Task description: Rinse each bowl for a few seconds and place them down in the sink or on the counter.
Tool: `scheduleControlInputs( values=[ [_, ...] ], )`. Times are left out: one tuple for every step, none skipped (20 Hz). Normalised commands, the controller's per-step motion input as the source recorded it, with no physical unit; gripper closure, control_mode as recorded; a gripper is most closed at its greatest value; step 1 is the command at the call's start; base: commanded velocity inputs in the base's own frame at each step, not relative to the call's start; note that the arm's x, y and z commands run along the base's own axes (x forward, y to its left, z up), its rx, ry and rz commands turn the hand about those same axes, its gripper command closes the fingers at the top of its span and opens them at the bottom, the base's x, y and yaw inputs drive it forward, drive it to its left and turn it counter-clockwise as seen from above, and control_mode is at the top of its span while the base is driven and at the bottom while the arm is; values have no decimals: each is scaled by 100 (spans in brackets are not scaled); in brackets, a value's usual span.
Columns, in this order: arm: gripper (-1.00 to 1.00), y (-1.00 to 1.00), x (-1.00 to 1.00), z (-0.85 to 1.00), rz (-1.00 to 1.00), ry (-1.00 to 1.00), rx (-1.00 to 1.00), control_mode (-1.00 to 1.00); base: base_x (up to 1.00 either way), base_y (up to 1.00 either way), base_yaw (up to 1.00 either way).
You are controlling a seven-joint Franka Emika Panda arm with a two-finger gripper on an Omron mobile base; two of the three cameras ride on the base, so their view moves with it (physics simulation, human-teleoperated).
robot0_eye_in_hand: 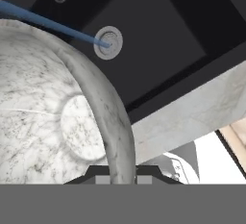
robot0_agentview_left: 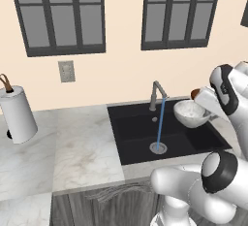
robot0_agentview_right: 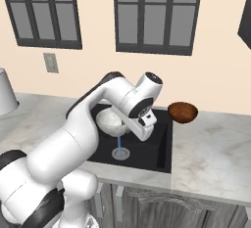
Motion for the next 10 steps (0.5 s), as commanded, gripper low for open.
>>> scheduleControlInputs(
  values=[
    [100, 3, 26, -12, 0, 0, 0, -100, 0, 0, 0],
    [100, 1, 26, -15, 1, 0, 0, -100, 0, 0, 0],
    [100, 0, 26, -15, 1, 0, 0, -100, 0, 0, 0],
    [100, 0, 27, -17, 1, 0, 0, -100, 0, 0, 0],
    [100, 0, 28, -18, 1, 0, 1, -100, 0, 0, 0],
    [100, 0, 30, -21, 1, 0, 2, -100, 0, 0, 0],
    [100, 0, 31, -22, 1, 1, 2, -100, 0, 0, 0],
    [100, 0, 31, -23, 0, 1, 1, -100, 0, 0, 0],
    [100, 0, 31, -21, 0, 1, 1, -100, 0, 0, 0],
    [100, 0, 30, -21, 0, 0, 2, -100, 0, 0, 0]
  ],
)
